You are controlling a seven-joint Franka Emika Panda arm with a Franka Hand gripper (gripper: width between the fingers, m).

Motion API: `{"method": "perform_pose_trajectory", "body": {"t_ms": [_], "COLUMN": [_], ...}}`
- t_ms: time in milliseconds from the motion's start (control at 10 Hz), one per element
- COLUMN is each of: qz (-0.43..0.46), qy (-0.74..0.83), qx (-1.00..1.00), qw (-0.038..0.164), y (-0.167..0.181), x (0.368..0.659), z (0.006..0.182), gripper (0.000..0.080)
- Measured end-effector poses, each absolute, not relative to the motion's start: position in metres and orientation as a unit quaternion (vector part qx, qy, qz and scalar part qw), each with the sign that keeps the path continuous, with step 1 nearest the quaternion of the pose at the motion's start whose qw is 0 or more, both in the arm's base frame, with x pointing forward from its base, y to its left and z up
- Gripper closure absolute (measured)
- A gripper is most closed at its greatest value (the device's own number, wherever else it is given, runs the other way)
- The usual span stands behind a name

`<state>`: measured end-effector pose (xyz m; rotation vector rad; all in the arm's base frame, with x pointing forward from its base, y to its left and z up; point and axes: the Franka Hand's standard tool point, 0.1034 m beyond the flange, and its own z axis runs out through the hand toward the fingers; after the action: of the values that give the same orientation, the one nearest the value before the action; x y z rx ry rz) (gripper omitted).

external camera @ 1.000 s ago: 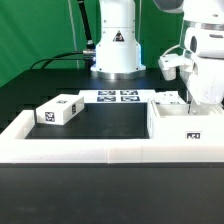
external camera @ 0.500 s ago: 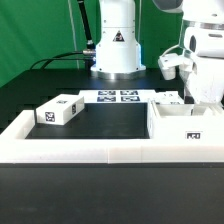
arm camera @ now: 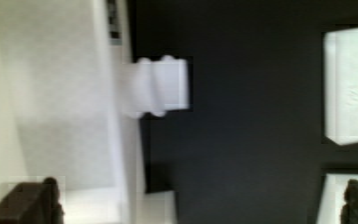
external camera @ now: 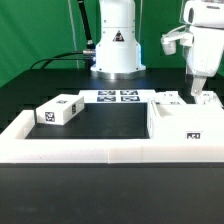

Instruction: Assemble cabinet

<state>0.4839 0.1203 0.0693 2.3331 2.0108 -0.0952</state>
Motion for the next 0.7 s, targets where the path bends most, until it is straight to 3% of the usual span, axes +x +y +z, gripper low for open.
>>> {"method": "perform_pose_trajectory", "body": {"t_ms": [200,400,700], "qz": [-0.021,-0.023,-0.022], "qy": [0.638,0.611,0.614], "qx": [0.770,0.791,0.789], "qw": [0.026,0.017,0.018], "y": [0.136,0.146,0.143], "x": [0.455,0.433,0.438], "z": [0.069,0.057,0.058], "gripper": [0.0002,0.0002,0.0002]}}
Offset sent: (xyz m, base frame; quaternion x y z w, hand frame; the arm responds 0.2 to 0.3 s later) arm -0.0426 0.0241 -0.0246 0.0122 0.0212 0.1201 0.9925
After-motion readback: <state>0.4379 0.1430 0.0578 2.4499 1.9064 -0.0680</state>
